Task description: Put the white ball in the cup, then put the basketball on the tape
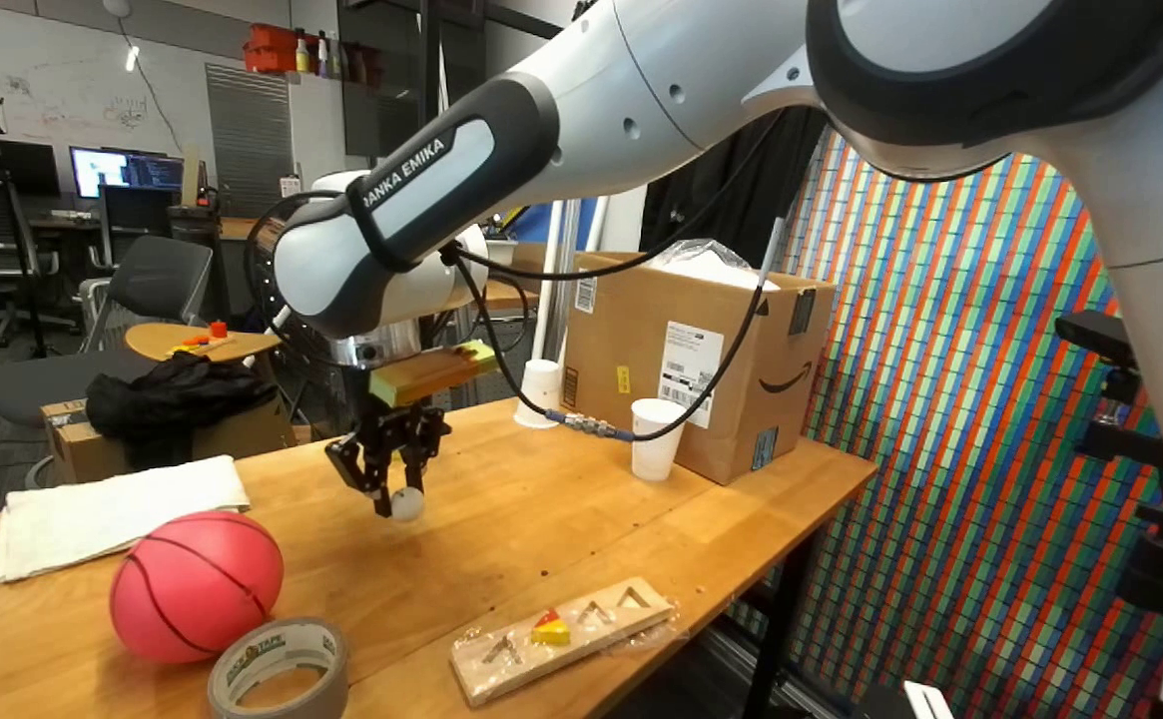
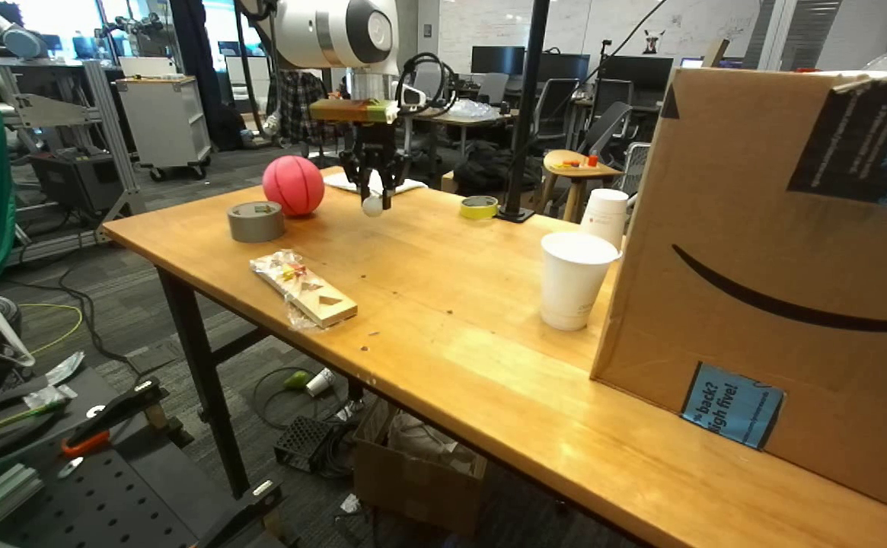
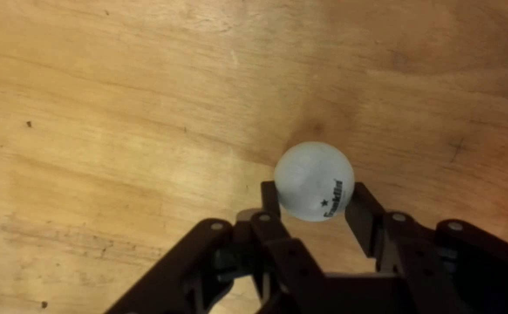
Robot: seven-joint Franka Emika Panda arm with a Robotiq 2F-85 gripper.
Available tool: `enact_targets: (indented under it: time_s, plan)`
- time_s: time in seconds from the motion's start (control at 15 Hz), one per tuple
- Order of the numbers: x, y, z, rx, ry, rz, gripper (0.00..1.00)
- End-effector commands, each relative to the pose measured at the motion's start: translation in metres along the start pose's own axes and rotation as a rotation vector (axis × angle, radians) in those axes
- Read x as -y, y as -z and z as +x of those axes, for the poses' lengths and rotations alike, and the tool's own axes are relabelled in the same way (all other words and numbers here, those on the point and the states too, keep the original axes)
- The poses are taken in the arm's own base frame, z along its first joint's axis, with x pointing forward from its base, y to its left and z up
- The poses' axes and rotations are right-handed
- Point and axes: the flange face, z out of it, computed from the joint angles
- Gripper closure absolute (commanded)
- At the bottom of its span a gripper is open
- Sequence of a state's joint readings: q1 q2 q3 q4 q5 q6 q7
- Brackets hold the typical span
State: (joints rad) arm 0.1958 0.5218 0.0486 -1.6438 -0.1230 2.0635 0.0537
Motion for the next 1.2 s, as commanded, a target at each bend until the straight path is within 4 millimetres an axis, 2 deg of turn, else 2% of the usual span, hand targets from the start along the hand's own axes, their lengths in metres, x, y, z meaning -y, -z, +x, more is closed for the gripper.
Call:
enact_targets:
  time_s: [0.0,0.33,0.73,0.87,1.13]
  plan:
    - [-0.031,0.028,0.009,-0.053,-0.053,-0.043,0.78]
    - [-0.092,0.052,0.016,-0.108,-0.117,-0.138,0.82]
    - [-0.175,0.077,0.005,-0.141,-0.156,-0.385,0.82]
    - [-0.197,0.079,-0.001,-0.135,-0.159,-0.495,0.82]
    - [-0.235,0.071,-0.02,-0.092,-0.177,-0.677,0.82]
